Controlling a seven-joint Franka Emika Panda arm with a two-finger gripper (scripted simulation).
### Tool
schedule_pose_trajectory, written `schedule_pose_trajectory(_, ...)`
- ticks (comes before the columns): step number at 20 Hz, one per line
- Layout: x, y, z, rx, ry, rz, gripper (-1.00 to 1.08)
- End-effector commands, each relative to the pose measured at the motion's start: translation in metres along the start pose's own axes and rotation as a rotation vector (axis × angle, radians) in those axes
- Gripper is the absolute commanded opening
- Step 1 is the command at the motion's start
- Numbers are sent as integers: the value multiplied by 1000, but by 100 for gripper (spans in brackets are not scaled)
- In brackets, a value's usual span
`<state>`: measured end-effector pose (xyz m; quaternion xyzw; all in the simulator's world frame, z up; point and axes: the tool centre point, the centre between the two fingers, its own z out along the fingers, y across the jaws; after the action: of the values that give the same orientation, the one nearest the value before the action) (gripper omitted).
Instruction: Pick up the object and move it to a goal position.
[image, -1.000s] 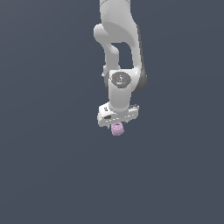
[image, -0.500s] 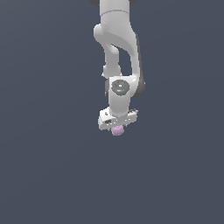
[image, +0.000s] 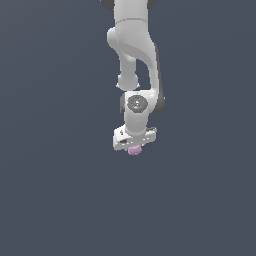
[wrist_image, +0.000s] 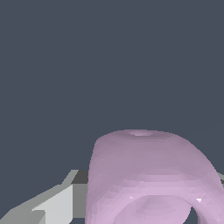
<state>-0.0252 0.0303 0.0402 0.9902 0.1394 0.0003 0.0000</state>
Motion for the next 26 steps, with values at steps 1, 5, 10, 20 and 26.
schedule_pose_trajectory(1,0,0,1,0,-1,0,-100)
schedule_pose_trajectory(5,0,0,1,0,-1,0,-100)
schedule_pose_trajectory(10,0,-1,-2,0,0,0,-100)
schedule_pose_trajectory(20,-7,-22,-38,-1,0,0,-100)
schedule_pose_trajectory(26,-16,-48,-83,-1,0,0,-100)
